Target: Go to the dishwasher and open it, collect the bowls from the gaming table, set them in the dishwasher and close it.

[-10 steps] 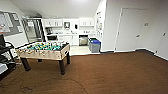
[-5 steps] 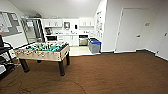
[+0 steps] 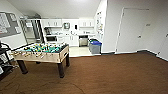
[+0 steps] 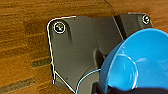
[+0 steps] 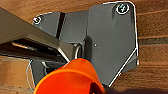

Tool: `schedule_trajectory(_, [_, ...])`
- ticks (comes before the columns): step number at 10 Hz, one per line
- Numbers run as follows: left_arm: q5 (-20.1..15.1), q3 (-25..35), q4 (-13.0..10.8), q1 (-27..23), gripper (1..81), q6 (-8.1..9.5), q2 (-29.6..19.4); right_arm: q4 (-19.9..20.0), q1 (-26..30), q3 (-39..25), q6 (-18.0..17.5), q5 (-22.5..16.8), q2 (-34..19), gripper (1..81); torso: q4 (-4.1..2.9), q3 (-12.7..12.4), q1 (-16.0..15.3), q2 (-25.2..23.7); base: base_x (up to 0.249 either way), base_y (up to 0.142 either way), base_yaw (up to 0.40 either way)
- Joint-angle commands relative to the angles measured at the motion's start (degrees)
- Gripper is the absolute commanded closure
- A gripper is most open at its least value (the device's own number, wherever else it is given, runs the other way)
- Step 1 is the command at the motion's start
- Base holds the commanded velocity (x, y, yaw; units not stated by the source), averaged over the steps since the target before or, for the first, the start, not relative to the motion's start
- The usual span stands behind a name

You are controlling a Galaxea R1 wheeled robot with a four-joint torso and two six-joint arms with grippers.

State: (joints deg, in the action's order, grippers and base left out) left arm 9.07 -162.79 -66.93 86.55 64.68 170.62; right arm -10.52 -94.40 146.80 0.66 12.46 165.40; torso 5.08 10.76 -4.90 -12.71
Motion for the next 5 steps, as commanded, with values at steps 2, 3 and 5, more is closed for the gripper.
schedule_trajectory(2, [-1.9, -0.3, 0.0, -2.4, 81.1, -0.08, -0.6, -0.6, 1.5, -0.1, 0.2, -2.6, -0.6, 81.1, 0.0, 0.0, 0.0, 0.0, 0.137, 0.0, 0.0])
schedule_trajectory(3, [-1.9, -0.3, 0.0, -2.4, 81.1, -0.08, -0.6, -0.6, 1.5, -0.1, 0.3, -2.6, -0.6, 81.1, 0.0, 0.0, 0.0, 0.0, 0.137, 0.0, 0.0])
schedule_trajectory(5, [-1.9, -0.3, 0.0, -2.4, 81.1, -0.08, -0.5, -0.6, 1.6, 0.0, 0.3, -2.6, -0.4, 81.1, 0.0, 0.0, 0.0, 0.0, 0.138, 0.0, 0.0])
